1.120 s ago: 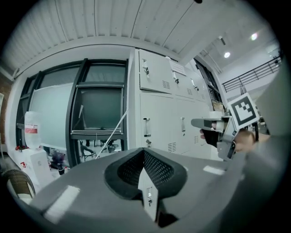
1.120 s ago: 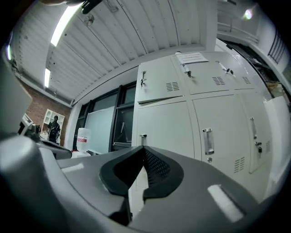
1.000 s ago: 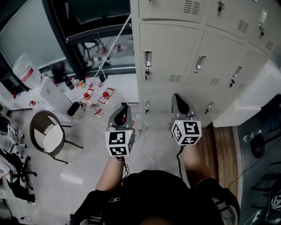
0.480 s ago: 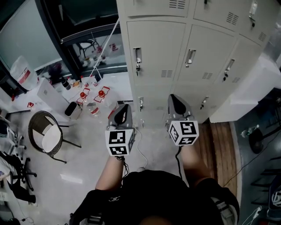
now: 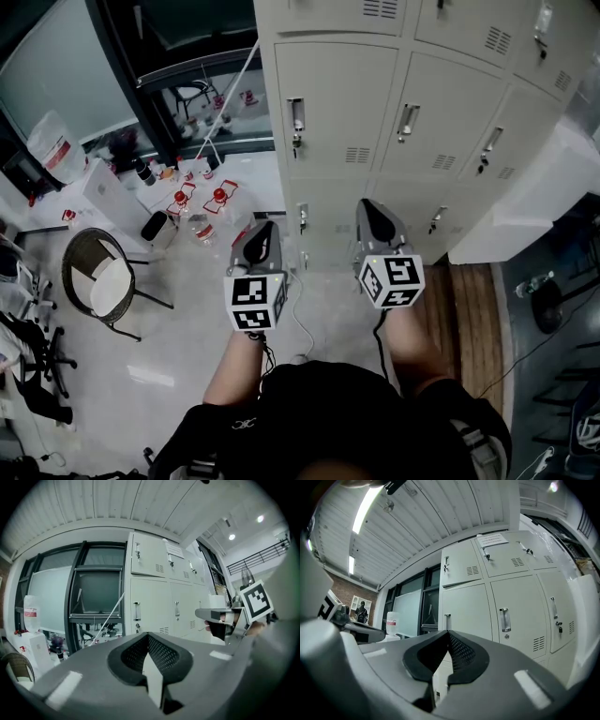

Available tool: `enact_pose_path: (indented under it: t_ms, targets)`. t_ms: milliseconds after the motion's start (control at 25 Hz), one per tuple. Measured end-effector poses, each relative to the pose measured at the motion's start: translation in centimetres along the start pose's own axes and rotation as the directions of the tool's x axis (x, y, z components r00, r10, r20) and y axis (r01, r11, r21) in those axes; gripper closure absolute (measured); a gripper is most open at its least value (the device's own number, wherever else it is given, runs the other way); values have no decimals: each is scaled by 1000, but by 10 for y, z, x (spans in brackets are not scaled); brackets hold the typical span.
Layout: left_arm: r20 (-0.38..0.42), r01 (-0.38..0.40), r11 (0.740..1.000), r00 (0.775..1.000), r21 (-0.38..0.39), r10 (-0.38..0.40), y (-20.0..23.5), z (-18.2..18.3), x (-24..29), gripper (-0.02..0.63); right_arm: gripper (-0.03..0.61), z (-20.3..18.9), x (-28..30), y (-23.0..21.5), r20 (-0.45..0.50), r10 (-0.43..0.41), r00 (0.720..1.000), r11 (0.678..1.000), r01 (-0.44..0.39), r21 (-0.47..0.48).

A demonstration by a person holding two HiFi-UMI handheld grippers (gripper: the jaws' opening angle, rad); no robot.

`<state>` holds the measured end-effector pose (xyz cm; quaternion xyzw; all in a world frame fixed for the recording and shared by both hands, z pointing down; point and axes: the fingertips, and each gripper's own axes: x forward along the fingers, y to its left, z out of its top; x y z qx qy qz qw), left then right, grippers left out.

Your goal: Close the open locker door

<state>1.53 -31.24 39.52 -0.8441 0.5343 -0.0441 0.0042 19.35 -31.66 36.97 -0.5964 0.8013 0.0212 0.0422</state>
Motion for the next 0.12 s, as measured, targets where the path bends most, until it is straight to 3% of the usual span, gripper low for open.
enact_pose_path:
  t_ms: [120]
  targets:
    - [13,3,1000,1000,-5,-3,-4,1,-5,613,568,0,-4,0,2,4,1000,1000,-4,-3]
